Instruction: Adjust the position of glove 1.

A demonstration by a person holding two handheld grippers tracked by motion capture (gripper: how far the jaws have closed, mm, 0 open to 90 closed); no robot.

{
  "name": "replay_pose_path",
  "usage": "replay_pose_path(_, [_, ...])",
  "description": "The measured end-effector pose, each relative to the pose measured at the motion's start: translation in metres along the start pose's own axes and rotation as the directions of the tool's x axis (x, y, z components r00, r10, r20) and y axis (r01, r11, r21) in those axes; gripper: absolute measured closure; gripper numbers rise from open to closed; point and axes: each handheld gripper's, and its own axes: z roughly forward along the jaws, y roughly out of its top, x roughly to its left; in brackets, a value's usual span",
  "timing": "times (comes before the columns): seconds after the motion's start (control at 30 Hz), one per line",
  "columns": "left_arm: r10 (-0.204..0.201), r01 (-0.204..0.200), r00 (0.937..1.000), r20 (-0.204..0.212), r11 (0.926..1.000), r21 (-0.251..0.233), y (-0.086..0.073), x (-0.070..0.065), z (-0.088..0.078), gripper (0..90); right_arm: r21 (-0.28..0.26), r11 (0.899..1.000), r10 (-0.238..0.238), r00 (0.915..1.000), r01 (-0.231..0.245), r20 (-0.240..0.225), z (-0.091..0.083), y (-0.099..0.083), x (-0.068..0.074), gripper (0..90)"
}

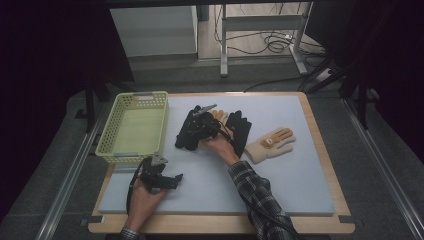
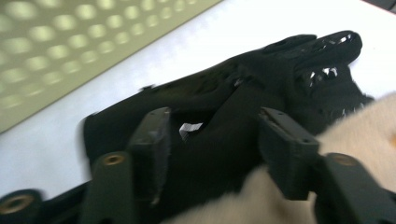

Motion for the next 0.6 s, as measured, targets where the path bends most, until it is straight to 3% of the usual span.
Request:
replay_pose_path(0.1, [0.0,0.0,1.0,0.0,1.0,0.0,0.0,0.0,0.0,4.9,0.002,1.0,0.01,0.9995,-0.01,0.03,0.014,0.005,-0.001,30.5])
replay_pose_path(0.2, [0.0,0.0,1.0,0.0,1.0,0.0,0.0,0.0,0.0,4.9,0.057,0.998,-0.037,0.9973,0.033,0.064,0.027,0.006,0.0,30.2])
replay_pose_path(0.23, [0.0,0.0,1.0,0.0,1.0,0.0,0.0,0.0,0.0,4.9,0.057,0.998,-0.037,0.9973,0.033,0.063,0.028,0.006,0.001,33.2])
replay_pose_path(0.3, [-0.004,0.004,1.0,0.0,1.0,0.0,0.0,0.0,0.0,4.9,0.063,0.998,-0.018,0.9997,0.017,0.019,0.027,0.007,0.002,49.5])
replay_pose_path(0.43, [-0.004,0.004,1.0,0.0,1.0,0.001,0.0,0.0,0.0,4.9,0.073,0.997,0.026,0.9996,-0.025,-0.01,0.026,0.008,0.004,76.8])
replay_pose_path(0.6, [-0.001,0.001,1.0,0.0,1.0,0.0,0.0,0.0,0.0,4.9,0.062,0.998,0.019,0.9998,-0.019,0.004,0.023,0.006,0.003,82.9])
